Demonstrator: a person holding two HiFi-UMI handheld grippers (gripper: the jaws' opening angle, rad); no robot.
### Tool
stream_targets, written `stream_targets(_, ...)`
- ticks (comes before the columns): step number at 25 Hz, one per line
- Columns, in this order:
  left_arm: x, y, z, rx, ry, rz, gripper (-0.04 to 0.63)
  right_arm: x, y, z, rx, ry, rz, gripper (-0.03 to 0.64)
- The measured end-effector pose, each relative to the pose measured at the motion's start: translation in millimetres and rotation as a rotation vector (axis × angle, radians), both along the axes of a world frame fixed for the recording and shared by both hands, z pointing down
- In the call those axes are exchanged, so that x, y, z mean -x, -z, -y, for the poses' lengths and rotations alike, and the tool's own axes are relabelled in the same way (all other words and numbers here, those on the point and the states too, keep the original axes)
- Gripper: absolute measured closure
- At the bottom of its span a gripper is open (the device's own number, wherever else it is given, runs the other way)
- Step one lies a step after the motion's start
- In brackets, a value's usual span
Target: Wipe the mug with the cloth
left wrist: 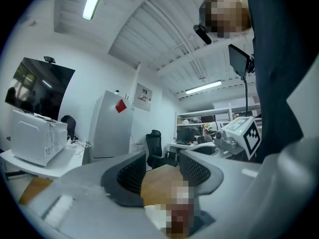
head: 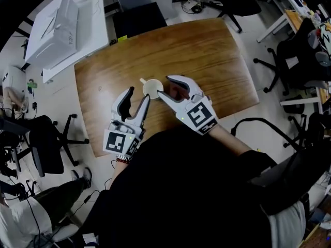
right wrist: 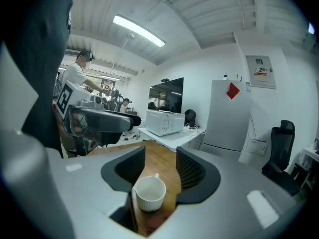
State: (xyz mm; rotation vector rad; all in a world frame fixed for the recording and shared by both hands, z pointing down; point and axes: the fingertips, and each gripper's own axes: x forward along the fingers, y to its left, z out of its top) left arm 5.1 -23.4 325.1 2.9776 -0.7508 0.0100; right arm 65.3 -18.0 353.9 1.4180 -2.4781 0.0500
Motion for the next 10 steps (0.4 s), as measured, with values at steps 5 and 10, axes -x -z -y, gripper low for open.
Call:
stream_targets(5, -8.8, -2.0, -1.0, -0.003, 0.000, 0.003, 0.388, -9.7, 0.5, -2.4, -0.001, 0.005, -0.010, 0.425)
stream_targets(10, -13.2, 4.6, 1.8, 0.001, 0.012, -0.034, 0.388, -16.2, -0.9, -1.9, 0.002, -0.004, -0.021, 0.426)
